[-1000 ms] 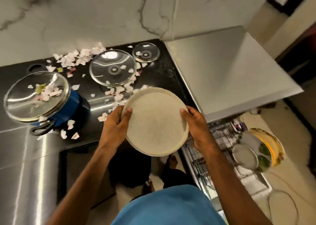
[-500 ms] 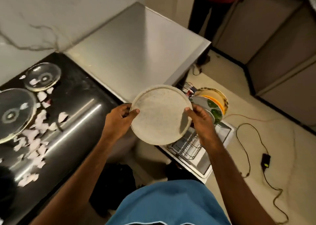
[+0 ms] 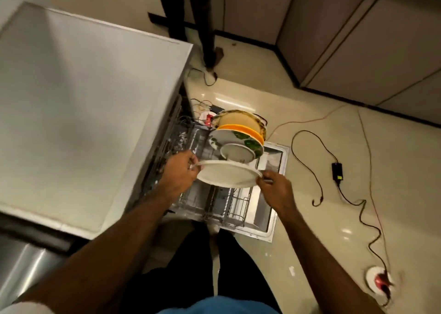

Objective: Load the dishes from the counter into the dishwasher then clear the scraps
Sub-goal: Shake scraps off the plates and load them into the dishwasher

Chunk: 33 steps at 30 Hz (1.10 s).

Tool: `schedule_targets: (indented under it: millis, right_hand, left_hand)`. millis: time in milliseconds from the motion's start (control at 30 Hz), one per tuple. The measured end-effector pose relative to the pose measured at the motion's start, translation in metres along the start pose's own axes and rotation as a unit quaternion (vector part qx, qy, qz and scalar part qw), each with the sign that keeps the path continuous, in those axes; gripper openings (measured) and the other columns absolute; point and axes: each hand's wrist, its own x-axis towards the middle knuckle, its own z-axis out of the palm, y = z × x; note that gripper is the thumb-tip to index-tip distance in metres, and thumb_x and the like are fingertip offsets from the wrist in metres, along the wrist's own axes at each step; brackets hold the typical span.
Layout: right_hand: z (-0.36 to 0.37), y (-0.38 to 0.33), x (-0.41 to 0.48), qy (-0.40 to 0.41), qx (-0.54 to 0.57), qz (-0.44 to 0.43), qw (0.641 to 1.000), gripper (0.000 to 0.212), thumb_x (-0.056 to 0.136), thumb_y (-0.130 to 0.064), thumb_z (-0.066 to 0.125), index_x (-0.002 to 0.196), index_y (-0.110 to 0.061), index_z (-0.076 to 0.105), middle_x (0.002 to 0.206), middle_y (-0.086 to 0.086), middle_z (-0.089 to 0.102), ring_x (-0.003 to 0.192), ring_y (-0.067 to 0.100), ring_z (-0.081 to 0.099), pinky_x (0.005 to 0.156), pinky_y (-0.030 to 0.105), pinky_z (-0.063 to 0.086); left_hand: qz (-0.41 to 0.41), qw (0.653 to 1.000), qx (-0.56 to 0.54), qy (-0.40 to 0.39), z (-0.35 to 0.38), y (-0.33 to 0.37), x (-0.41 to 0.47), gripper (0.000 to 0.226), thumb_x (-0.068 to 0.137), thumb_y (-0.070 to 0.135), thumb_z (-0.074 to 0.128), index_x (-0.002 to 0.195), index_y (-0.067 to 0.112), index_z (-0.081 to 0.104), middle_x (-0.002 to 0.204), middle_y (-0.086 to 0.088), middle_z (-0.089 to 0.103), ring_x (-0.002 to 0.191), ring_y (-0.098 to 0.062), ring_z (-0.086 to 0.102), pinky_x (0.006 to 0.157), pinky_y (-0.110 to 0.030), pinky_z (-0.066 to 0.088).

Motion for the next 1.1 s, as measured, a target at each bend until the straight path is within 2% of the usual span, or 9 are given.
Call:
schedule_targets:
  millis: [100, 200, 367, 533, 700, 800, 933, 1033, 1100]
  right_hand:
    - [0.022, 0.037, 0.034, 0.024, -0.030, 0.038, 0.999, 0.025, 0.096, -0.022, 0.070, 0.118, -0.024, 0.080, 0.095, 0.001, 0.079, 0.076, 0.014, 0.069, 0.067, 0.019, 0.046]
    - [0.046, 0.065, 0.067, 0.053, -0.018, 0.043, 0.998, 0.027, 0.097, -0.014, 0.068, 0.119, -0.022, 0.080, 0.078, -0.002, 0.072, 0.062, 0.001, 0.060, 0.056, 0.005, 0.041]
    - [0.083, 0.103, 0.136, 0.090, -0.030, 0.027, 0.995, 0.028, 0.096, -0.007, 0.066, 0.117, -0.020, 0.080, 0.091, 0.004, 0.080, 0.070, 0.015, 0.065, 0.061, 0.003, 0.043]
    - [0.103, 0.127, 0.196, 0.112, -0.057, 0.003, 0.992, 0.030, 0.095, -0.010, 0.063, 0.116, -0.024, 0.080, 0.087, 0.004, 0.077, 0.074, 0.021, 0.068, 0.072, 0.028, 0.054]
    - [0.114, 0.140, 0.225, 0.084, -0.062, 0.028, 0.994, 0.028, 0.099, -0.011, 0.062, 0.122, -0.019, 0.078, 0.092, 0.008, 0.075, 0.073, 0.020, 0.066, 0.069, 0.024, 0.050]
    - [0.121, 0.146, 0.232, 0.069, -0.063, 0.047, 0.995, 0.027, 0.101, -0.013, 0.062, 0.123, -0.017, 0.077, 0.095, 0.011, 0.075, 0.075, 0.022, 0.065, 0.071, 0.025, 0.048]
    - [0.127, 0.149, 0.238, 0.049, -0.048, 0.072, 0.995, 0.030, 0.105, -0.016, 0.057, 0.132, -0.017, 0.071, 0.103, 0.013, 0.075, 0.079, 0.023, 0.066, 0.072, 0.026, 0.049]
    - [0.127, 0.143, 0.235, 0.032, -0.037, 0.080, 0.996, 0.037, 0.106, -0.015, 0.054, 0.142, -0.019, 0.062, 0.108, 0.009, 0.072, 0.078, 0.015, 0.061, 0.067, 0.018, 0.046]
    - [0.125, 0.133, 0.227, 0.015, -0.031, 0.071, 0.997, 0.042, 0.107, -0.014, 0.053, 0.148, -0.022, 0.056, 0.109, 0.004, 0.070, 0.079, 0.012, 0.060, 0.066, 0.017, 0.045]
  left_hand:
    - [0.037, 0.998, 0.058, -0.011, 0.044, -0.008, 0.056, 0.013, 0.084, 0.014, 0.070, 0.084, 0.024, 0.062, 0.089, 0.004, 0.060, 0.079, -0.018, 0.058, 0.069, -0.032, 0.048]
    - [0.056, 0.997, 0.045, -0.026, 0.090, -0.024, 0.107, 0.019, 0.084, 0.006, 0.072, 0.085, 0.022, 0.061, 0.089, 0.006, 0.054, 0.077, -0.012, 0.053, 0.071, -0.032, 0.050]
    - [0.062, 0.996, 0.058, -0.035, 0.152, -0.060, 0.178, 0.016, 0.088, 0.013, 0.074, 0.091, 0.025, 0.064, 0.095, 0.007, 0.058, 0.081, -0.012, 0.058, 0.070, -0.034, 0.055]
    - [0.075, 0.995, 0.061, -0.031, 0.188, -0.085, 0.231, 0.009, 0.090, 0.018, 0.073, 0.098, 0.021, 0.069, 0.100, 0.002, 0.064, 0.085, -0.014, 0.062, 0.072, -0.032, 0.054]
    - [0.064, 0.994, 0.072, -0.044, 0.213, -0.107, 0.253, 0.010, 0.089, 0.020, 0.076, 0.094, 0.021, 0.068, 0.098, 0.000, 0.066, 0.086, -0.017, 0.064, 0.073, -0.036, 0.057]
    - [0.053, 0.994, 0.075, -0.054, 0.225, -0.117, 0.257, 0.006, 0.091, 0.018, 0.073, 0.096, 0.019, 0.068, 0.099, 0.000, 0.066, 0.088, -0.016, 0.062, 0.072, -0.028, 0.050]
    - [0.026, 0.992, 0.086, -0.090, 0.238, -0.124, 0.261, 0.023, 0.096, 0.010, 0.064, 0.119, 0.013, 0.068, 0.109, -0.005, 0.068, 0.096, -0.017, 0.063, 0.077, -0.021, 0.048]
    - [0.018, 0.977, 0.097, -0.188, 0.247, -0.121, 0.259, 0.044, 0.101, 0.008, 0.056, 0.144, 0.010, 0.051, 0.121, -0.006, 0.061, 0.098, -0.014, 0.061, 0.065, -0.007, 0.048]
    - [0.032, 0.969, 0.107, -0.220, 0.250, -0.120, 0.258, 0.058, 0.099, 0.009, 0.060, 0.152, 0.010, 0.039, 0.144, -0.008, 0.053, 0.121, -0.019, 0.058, 0.090, -0.019, 0.054]
